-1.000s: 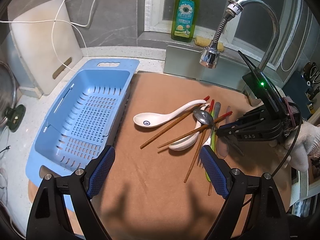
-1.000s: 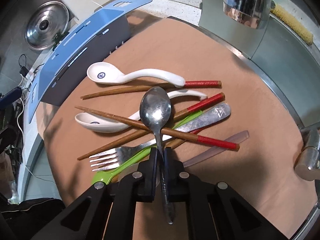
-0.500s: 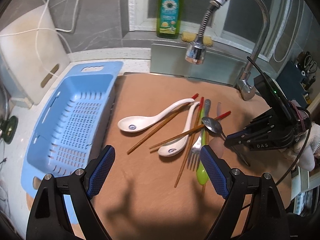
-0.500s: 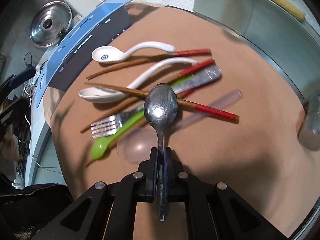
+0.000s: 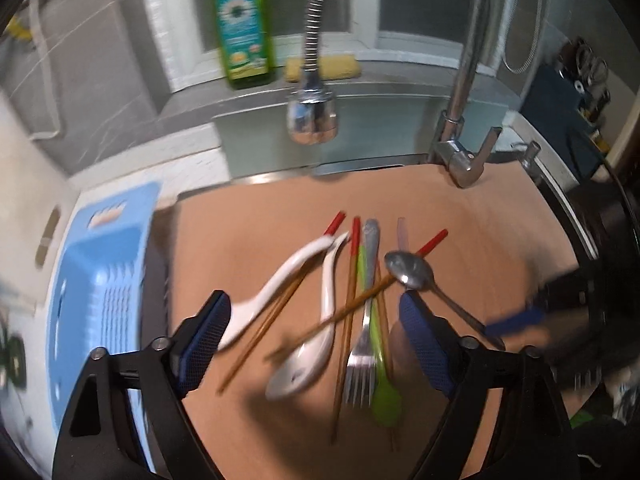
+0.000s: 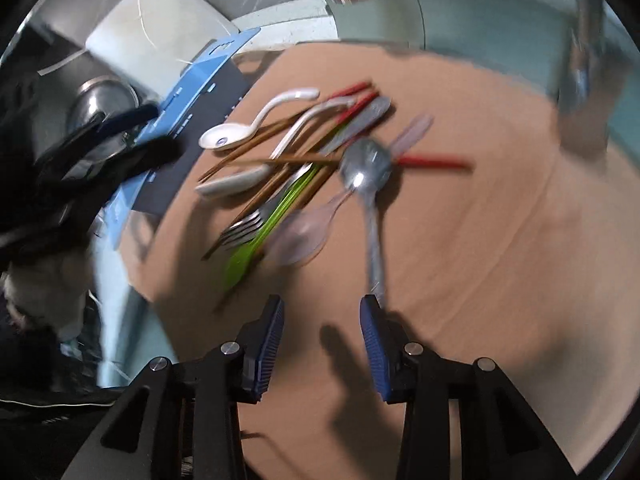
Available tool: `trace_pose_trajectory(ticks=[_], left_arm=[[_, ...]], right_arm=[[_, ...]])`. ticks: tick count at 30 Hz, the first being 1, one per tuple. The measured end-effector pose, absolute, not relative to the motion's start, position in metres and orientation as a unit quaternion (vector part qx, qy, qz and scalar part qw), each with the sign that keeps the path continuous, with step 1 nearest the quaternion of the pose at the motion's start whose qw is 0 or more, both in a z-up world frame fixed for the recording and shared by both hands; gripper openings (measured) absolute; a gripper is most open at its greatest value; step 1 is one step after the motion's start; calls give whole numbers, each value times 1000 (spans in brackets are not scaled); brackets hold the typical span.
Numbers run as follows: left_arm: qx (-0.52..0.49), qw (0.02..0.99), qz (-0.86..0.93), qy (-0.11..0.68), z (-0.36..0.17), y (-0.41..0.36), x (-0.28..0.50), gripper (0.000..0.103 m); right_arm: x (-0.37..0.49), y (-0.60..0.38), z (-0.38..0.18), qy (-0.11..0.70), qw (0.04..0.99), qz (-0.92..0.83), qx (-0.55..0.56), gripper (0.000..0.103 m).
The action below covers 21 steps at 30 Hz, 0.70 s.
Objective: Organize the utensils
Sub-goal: 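Grasp the metal spoon handle with the right tool and pull it from the pile, then drag the metal spoon across the board with the right tool while the left tool approaches its bowl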
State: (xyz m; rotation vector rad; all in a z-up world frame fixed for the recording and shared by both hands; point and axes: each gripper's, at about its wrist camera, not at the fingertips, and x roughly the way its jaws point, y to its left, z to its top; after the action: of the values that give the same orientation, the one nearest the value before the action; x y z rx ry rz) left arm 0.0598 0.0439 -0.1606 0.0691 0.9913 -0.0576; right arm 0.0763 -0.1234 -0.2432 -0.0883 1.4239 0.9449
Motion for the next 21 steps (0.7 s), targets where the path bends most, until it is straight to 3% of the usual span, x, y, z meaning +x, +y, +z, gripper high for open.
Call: trace_pose_trajectory(ticks=[12, 21], left_arm=[[85, 865, -87, 486, -166, 10, 107, 75], [66, 868, -87, 485, -161, 11, 103, 75]], right_arm=[[101, -176, -256, 630, 713, 306, 3, 31], [130, -165, -222, 587, 750, 303, 2, 34]])
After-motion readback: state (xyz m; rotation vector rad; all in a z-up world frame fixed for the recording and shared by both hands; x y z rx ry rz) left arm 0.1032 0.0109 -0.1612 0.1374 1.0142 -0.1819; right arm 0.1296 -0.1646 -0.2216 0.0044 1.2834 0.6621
